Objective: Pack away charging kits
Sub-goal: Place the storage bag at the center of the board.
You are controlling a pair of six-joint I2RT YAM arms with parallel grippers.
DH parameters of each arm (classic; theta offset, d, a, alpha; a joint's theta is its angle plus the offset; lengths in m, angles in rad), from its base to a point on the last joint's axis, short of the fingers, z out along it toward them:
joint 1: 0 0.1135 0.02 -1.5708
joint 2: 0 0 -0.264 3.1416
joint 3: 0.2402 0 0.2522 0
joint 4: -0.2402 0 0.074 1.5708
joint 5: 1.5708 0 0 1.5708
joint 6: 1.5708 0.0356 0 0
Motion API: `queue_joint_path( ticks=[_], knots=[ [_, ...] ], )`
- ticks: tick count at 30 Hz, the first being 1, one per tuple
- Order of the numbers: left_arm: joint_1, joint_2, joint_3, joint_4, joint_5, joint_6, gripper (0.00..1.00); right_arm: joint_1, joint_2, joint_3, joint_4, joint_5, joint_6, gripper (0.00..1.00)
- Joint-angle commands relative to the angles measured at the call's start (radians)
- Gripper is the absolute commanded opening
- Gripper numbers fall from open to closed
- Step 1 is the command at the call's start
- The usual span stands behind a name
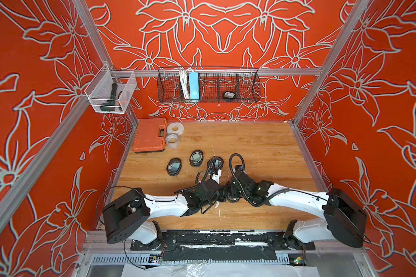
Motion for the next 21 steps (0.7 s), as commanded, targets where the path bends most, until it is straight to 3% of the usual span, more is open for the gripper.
queue_joint_path(
  ticks=[1, 9, 18, 21],
  knots=[
    [-0.006, 0.022, 0.001, 0.045, 0.033, -0.017, 0.00, 0.003, 0.005, 0.004, 0.031, 0.045, 0.023, 0.27],
    [-0.006, 0.015, 0.001, 0.035, 0.038, -0.023, 0.00, 0.004, 0.023, 0.006, 0.021, 0.069, 0.040, 0.51],
    [-0.006, -0.029, 0.000, 0.015, 0.019, -0.009, 0.39, 0.003, -0.041, 0.010, -0.049, 0.130, 0.049, 0.65],
    [-0.006, -0.049, 0.004, 0.003, 0.010, -0.001, 0.44, 0.003, -0.071, 0.009, -0.075, 0.147, 0.051, 0.65]
  ],
)
